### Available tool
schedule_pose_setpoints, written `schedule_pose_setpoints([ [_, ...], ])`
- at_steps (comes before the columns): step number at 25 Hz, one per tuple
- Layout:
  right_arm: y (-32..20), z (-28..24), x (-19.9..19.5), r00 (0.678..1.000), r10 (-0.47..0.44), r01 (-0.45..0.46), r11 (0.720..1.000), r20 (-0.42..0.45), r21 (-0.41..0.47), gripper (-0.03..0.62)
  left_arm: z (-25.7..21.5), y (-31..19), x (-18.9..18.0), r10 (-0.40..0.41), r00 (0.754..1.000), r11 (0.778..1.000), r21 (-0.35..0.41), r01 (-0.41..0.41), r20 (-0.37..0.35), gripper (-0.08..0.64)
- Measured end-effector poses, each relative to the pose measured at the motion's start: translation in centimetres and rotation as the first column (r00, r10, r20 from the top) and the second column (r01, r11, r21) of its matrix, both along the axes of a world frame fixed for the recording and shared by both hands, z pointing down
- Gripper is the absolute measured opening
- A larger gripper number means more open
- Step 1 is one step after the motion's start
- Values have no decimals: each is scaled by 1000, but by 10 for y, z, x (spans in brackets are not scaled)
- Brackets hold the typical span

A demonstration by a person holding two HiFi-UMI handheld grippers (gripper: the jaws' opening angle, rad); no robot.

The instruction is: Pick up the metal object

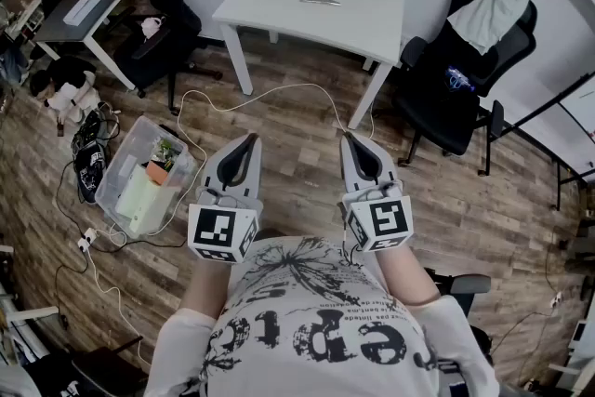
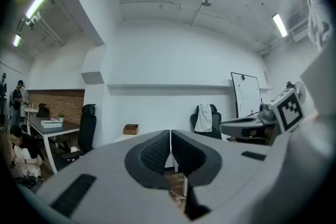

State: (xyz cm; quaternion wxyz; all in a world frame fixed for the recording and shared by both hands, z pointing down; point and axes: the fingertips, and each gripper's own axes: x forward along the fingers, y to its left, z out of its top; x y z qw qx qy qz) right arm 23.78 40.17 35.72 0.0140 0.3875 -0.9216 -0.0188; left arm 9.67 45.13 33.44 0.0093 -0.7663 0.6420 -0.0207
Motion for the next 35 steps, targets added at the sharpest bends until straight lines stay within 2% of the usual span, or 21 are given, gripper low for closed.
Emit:
schedule_pose_setpoints([
  [10, -8, 6, -1, 1000, 3, -3, 1000, 3, -10, -9, 4, -10, 3, -1, 1000, 1000, -3, 1, 0, 11],
  [15, -18, 9, 1, 999, 1, 2, 998, 43, -66, -8, 5, -19, 4, -5, 1000, 1000, -21, 5, -2, 11],
  [22, -50, 28, -9, 999, 26, -23, 993, 25, -114, -8, 22, -46, -11, -8, 1000, 998, -59, 7, -18, 11],
  [28, -107, 41, -38, 997, 74, -73, 989, 3, -125, -8, 33, -104, -45, 24, 999, 998, -64, -25, -22, 11],
  [35, -211, 33, -100, 988, 154, -155, 980, -19, -125, -8, 26, -219, -114, 94, 995, 993, -68, -96, -40, 11],
])
